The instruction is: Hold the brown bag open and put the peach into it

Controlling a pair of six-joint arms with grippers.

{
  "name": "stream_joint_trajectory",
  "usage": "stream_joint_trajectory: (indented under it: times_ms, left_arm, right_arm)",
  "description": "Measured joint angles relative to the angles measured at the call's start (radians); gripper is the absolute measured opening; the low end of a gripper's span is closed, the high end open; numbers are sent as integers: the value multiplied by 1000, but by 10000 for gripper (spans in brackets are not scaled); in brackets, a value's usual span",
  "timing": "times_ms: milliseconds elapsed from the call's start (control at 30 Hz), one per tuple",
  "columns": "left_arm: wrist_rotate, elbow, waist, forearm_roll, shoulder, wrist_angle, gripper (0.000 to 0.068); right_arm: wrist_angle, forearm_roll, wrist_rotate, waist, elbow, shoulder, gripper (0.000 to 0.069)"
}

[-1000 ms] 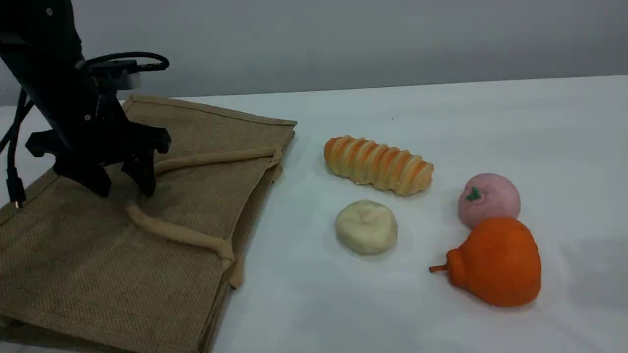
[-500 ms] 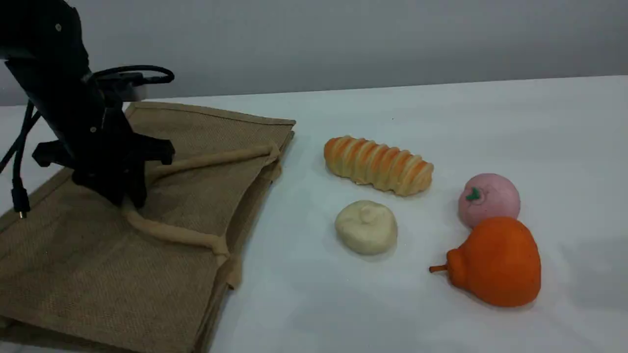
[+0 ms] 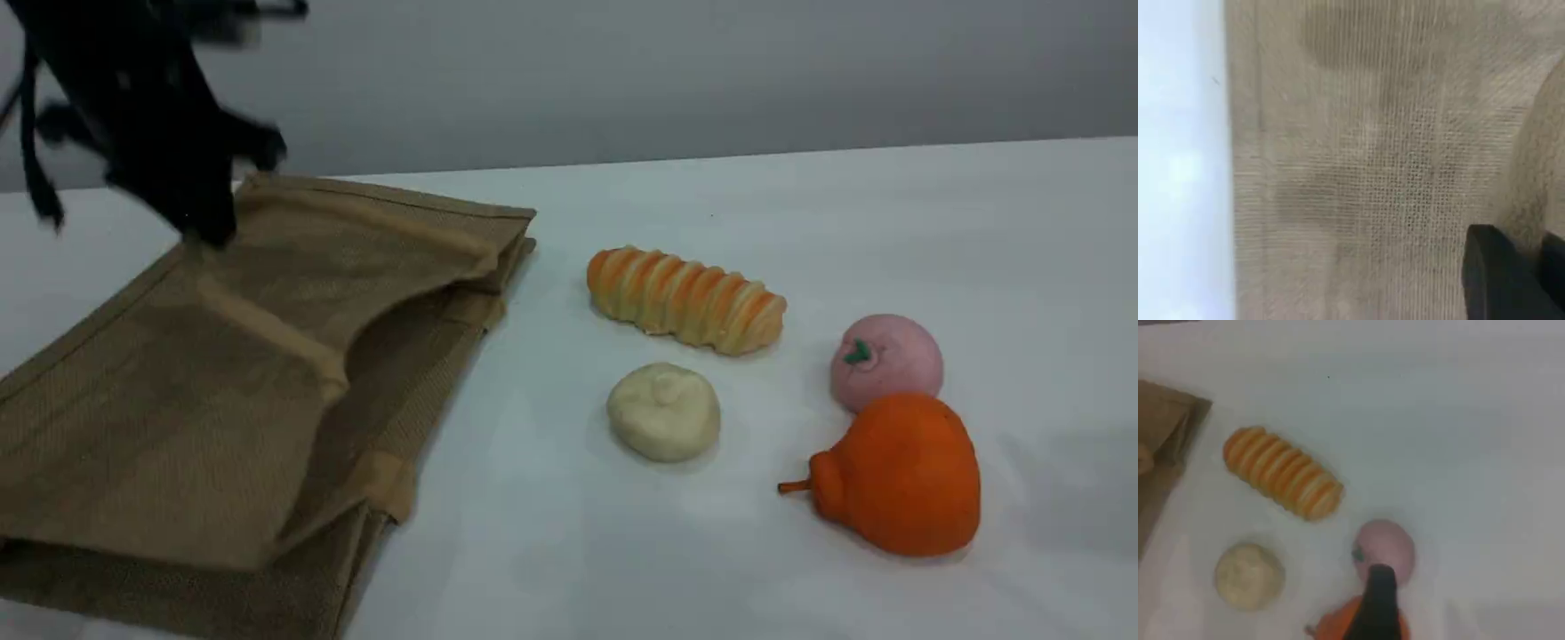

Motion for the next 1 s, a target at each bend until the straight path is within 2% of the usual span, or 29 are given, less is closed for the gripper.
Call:
stream_joint_trajectory:
  times_ms: [133,200,367,533,667,1000]
  left_arm:
    - [56,-119,0,-29,-29,164,92]
    - [66,-173,0,-73,-29,227,92]
    - [180,-311,0,-215,-27,365,92]
    - [193,-431,0,-331,-42,373,92]
    - [243,-496,0,-385,-65,372,92]
    - [510,-505,0,-514,-121,370,92]
  right_arm:
    - [14,1,0,0,0,0,592]
    - [14,0,-4,0,0,0,592]
    - [30,0,-28,0,0,0,592]
    - [32,0,-44,0,0,0,589]
    - [25,2,-54,0,0,1,587]
    - [3,3,-76,0,0,154,587]
